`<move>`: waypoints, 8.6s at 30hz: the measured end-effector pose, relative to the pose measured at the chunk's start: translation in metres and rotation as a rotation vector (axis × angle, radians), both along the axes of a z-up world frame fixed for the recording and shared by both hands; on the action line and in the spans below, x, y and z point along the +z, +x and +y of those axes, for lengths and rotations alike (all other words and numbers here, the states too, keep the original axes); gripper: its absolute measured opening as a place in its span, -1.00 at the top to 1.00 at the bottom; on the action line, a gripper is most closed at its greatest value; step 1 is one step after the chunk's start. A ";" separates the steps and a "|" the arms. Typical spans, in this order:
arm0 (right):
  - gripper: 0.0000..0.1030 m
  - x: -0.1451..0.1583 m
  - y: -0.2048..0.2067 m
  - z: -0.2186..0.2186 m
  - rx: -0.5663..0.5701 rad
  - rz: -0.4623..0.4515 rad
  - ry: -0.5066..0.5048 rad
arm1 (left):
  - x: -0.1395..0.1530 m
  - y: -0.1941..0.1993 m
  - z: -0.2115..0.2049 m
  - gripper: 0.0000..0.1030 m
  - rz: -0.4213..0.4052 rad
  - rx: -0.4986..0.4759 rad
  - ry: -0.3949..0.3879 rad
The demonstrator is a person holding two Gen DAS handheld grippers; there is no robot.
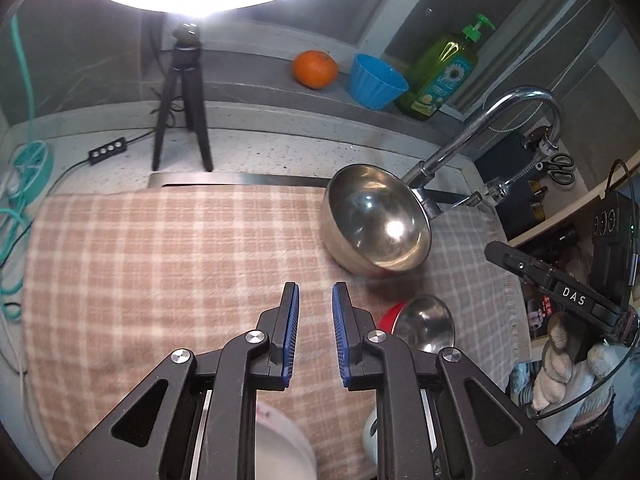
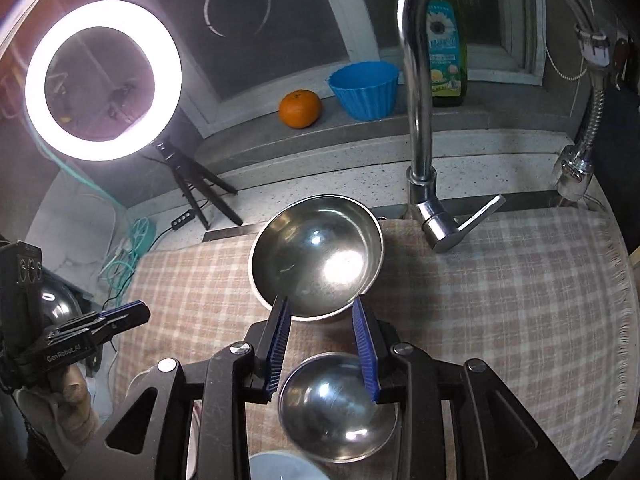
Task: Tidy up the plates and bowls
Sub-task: 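Reach the left gripper to the large steel bowl and grasp its rim, then lift the steel bowl with the left gripper and carry it across the cloth, then set the steel bowl down on the cloth and open the left gripper, then move the left gripper to the red-bottomed steel bowl and grasp its rim, then lift the red-bottomed bowl and lower it into the large steel bowl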
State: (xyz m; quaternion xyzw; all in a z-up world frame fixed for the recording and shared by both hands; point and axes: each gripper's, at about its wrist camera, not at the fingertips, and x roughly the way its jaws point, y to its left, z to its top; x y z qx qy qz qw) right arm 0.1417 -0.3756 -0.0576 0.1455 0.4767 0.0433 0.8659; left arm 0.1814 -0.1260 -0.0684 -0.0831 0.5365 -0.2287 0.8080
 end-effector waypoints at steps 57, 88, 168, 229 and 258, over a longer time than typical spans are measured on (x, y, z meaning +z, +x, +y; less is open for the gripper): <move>0.80 -0.060 0.057 -0.020 -0.072 0.164 0.070 | -0.051 0.071 -0.063 0.85 0.107 -0.028 0.083; 0.79 -0.070 -0.001 0.084 0.091 0.226 0.105 | -0.049 -0.003 0.034 0.85 0.108 0.040 0.129; 0.33 -0.050 -0.122 -0.001 -0.076 0.032 0.001 | -0.019 -0.105 -0.003 0.82 -0.076 -0.022 0.134; 0.73 -0.118 -0.078 -0.043 -0.053 0.181 0.187 | -0.076 -0.067 -0.107 0.82 0.112 -0.115 0.113; 0.75 -0.040 -0.071 -0.002 -0.007 0.053 0.127 | -0.005 -0.071 -0.062 0.82 -0.039 -0.068 0.012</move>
